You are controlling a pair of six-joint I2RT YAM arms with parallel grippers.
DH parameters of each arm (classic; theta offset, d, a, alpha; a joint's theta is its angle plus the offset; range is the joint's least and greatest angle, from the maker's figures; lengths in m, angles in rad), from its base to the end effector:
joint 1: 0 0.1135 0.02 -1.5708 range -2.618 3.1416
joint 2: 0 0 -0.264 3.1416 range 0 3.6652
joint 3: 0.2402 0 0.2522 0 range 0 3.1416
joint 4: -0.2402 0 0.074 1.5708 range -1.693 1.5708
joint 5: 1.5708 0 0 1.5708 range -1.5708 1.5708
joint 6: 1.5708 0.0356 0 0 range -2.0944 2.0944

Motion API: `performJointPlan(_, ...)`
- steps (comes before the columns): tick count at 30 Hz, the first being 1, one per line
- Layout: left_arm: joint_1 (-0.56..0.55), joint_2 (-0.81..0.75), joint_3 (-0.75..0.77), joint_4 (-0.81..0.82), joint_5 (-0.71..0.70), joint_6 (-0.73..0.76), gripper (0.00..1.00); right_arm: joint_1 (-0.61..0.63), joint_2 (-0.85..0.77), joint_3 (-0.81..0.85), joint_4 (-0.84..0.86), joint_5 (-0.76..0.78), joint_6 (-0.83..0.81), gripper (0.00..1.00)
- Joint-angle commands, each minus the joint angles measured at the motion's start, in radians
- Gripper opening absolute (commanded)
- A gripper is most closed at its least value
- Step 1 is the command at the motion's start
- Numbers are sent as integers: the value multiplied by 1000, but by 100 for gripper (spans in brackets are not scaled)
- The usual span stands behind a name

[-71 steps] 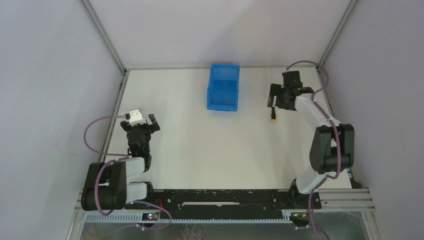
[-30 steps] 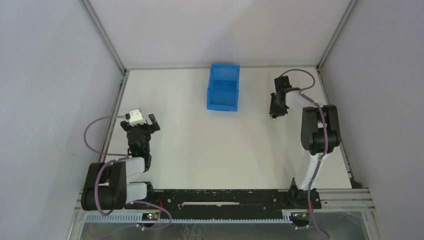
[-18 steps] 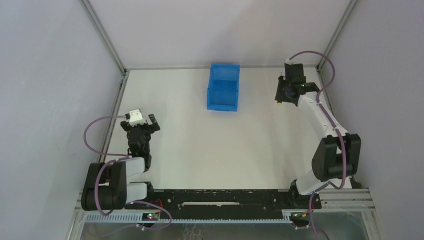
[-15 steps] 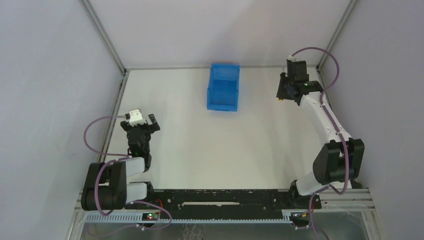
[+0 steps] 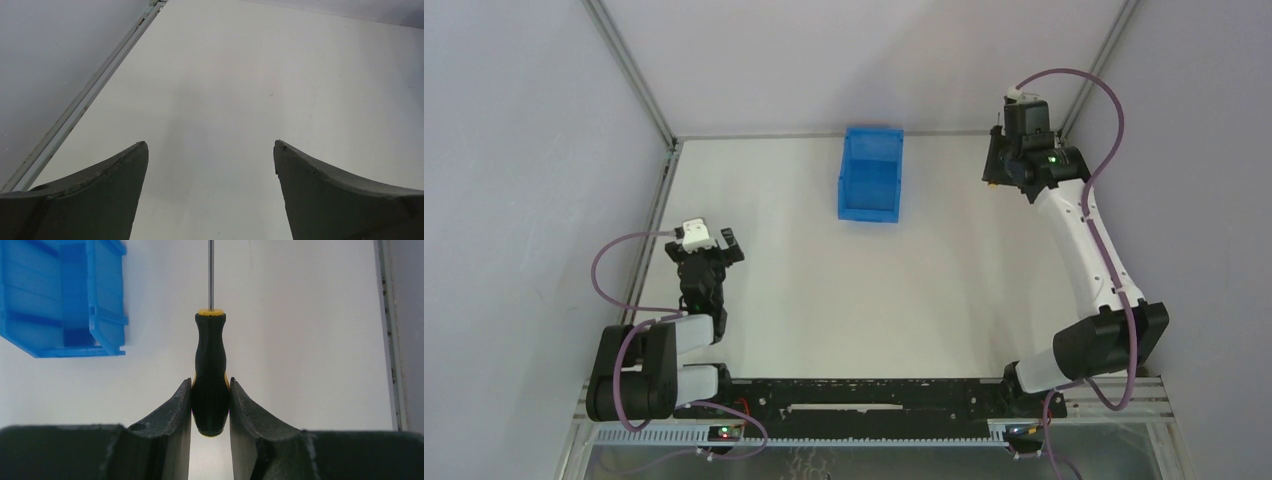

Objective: Put the screwdriver in the bin
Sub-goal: Pick up the screwdriver from the center of the board, then place the screwdriver in the bin.

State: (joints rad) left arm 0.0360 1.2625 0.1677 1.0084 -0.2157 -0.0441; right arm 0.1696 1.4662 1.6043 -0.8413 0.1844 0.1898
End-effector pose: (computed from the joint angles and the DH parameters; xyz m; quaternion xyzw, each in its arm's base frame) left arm 0.2134 0.0153 0.1654 -0.1020 0.7292 0.0766 0.6723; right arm 0.3066 0.0459 0.3987 0.0478 0.9031 -0.0074 0.4267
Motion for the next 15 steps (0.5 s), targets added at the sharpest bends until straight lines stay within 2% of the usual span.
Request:
performJointPlan(1,5,-7,29,35,-12,20,100,61,-22,63,-41,44,30,21)
performJointPlan(7,5,-6,29,35,-12,20,100,179,46,126,-46,77,83,21)
performJointPlan(15,5,-6,30,35,-12,20,100,338,206,289,-61,117,158,21)
